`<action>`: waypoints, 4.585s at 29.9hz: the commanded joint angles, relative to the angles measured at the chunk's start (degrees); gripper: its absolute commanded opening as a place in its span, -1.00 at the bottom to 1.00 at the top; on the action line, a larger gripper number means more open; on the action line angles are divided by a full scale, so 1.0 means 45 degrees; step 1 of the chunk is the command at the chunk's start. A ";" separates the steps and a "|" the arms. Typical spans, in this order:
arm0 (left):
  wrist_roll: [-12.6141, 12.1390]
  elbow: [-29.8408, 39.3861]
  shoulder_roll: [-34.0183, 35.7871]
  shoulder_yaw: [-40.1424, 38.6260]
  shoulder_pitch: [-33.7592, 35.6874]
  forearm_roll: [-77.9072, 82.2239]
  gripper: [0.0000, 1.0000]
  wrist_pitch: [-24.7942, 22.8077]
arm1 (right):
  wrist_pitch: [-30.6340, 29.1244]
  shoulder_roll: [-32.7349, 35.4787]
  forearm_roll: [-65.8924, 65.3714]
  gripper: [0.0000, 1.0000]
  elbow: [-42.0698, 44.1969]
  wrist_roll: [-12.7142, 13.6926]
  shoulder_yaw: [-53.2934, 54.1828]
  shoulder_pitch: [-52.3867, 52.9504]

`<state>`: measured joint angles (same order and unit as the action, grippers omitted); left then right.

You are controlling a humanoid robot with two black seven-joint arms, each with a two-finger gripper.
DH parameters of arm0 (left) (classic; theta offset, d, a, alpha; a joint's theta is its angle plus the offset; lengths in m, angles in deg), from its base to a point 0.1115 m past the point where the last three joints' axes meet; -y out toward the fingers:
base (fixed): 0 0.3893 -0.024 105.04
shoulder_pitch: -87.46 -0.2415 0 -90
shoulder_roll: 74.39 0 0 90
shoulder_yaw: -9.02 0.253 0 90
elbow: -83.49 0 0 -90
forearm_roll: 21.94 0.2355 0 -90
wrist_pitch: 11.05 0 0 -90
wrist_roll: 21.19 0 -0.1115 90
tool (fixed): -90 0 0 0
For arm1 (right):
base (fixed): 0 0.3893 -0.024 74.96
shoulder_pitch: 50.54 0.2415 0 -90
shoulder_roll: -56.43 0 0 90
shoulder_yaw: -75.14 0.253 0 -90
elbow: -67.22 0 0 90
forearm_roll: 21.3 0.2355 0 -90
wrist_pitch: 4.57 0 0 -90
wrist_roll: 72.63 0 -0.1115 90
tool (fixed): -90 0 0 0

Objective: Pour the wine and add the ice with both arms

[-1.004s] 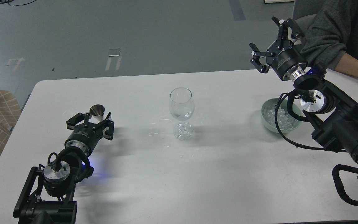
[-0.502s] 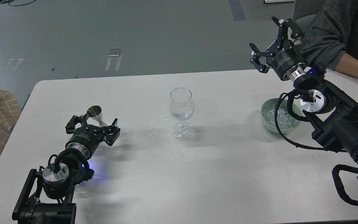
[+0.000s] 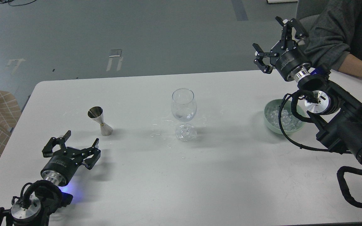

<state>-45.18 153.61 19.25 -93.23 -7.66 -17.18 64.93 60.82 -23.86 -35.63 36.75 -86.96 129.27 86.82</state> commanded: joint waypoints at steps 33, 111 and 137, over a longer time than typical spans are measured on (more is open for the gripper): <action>0.2695 -0.1676 0.4056 0.2801 0.7486 0.5524 0.95 -0.3107 | 0.4412 0.8954 -1.4700 1.00 -0.9635 -0.0115 -0.1444 -0.4643; 0.2695 -0.0797 0.3782 0.2840 0.7368 0.5544 0.95 -0.3107 | 0.3655 1.0731 -2.0410 -0.92 -1.1685 -0.0038 -0.2108 0.0605; 0.2675 -0.0797 0.3782 0.2879 0.7349 0.5544 0.95 -0.3107 | 0.1290 0.3935 -1.9356 -0.92 -1.0671 0.0041 -1.0486 0.7406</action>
<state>-33.15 150.02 36.34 -80.27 25.42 7.77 50.95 67.40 -4.50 -122.75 -11.64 -86.76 84.69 120.25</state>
